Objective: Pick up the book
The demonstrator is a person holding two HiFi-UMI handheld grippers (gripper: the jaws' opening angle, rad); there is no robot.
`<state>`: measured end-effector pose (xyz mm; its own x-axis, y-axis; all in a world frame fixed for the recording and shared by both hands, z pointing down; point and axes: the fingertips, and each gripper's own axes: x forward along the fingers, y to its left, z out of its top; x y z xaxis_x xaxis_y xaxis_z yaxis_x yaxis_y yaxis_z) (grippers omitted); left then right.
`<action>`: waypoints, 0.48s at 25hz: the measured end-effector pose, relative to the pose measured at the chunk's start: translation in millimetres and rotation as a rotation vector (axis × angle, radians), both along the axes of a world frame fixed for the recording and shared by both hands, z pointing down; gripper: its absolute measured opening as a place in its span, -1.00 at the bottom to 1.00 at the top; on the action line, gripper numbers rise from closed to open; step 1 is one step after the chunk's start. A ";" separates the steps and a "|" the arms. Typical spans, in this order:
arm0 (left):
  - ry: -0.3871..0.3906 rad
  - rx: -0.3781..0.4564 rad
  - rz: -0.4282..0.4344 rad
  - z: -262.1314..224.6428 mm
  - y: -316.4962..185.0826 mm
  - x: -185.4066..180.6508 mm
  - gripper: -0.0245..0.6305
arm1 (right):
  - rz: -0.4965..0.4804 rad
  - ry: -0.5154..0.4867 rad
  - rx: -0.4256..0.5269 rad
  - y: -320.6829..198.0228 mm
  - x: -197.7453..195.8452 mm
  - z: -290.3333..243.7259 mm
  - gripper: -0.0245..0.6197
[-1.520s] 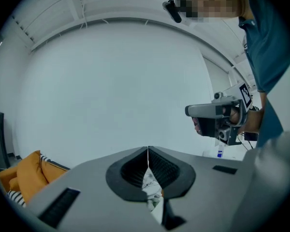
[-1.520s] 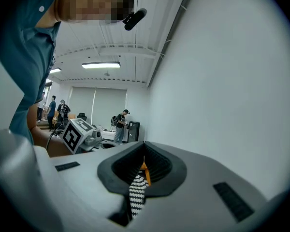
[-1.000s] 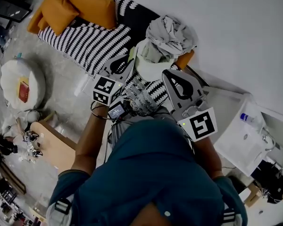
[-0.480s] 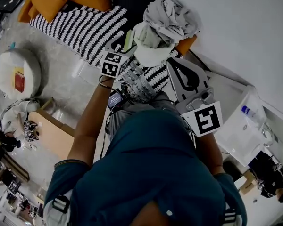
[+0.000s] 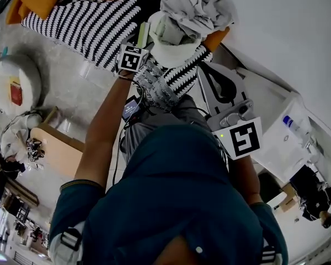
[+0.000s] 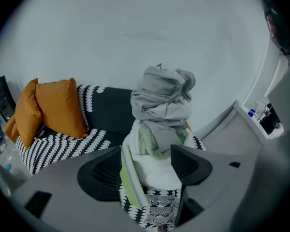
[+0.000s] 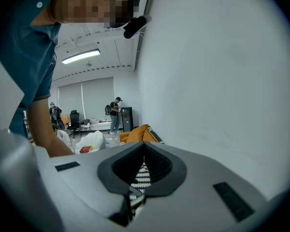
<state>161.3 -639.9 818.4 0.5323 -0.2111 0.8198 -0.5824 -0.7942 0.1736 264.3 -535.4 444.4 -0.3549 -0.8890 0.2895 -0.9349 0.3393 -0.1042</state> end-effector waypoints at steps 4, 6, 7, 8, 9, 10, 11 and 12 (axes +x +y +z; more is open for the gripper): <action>-0.070 -0.032 0.012 41.4 -2.6 1.1 0.00 | 0.027 0.001 -0.034 -2.3 11.6 13.3 -0.89; -0.111 -0.041 0.025 59.8 -4.2 1.1 0.00 | 0.039 0.003 -0.049 -2.2 17.6 19.8 -0.89; -0.130 -0.054 0.026 69.9 -3.9 0.6 0.01 | 0.047 0.004 -0.056 -2.0 20.6 23.5 -0.88; -0.146 -0.069 0.023 80.0 -3.6 0.1 0.01 | 0.054 0.004 -0.065 -1.5 23.5 27.4 -0.88; -0.161 -0.080 0.020 89.4 -3.8 -0.3 0.01 | 0.061 0.004 -0.074 -0.6 26.5 31.6 -0.89; -0.175 -0.086 0.019 98.2 -5.2 -0.6 0.01 | 0.068 0.005 -0.085 0.1 29.5 36.0 -0.88; -0.189 -0.090 0.018 106.6 -7.2 -1.1 0.01 | 0.074 0.005 -0.095 0.4 32.4 40.6 -0.88; -0.205 -0.094 0.014 115.0 -9.5 -2.1 0.01 | 0.079 0.005 -0.106 0.2 35.2 45.4 -0.88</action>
<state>159.2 -649.3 933.5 0.3551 -0.1225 0.9268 -0.6021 -0.7883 0.1265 299.5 -535.2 489.8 -0.2834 -0.8785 0.3846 -0.9588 0.2518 -0.1313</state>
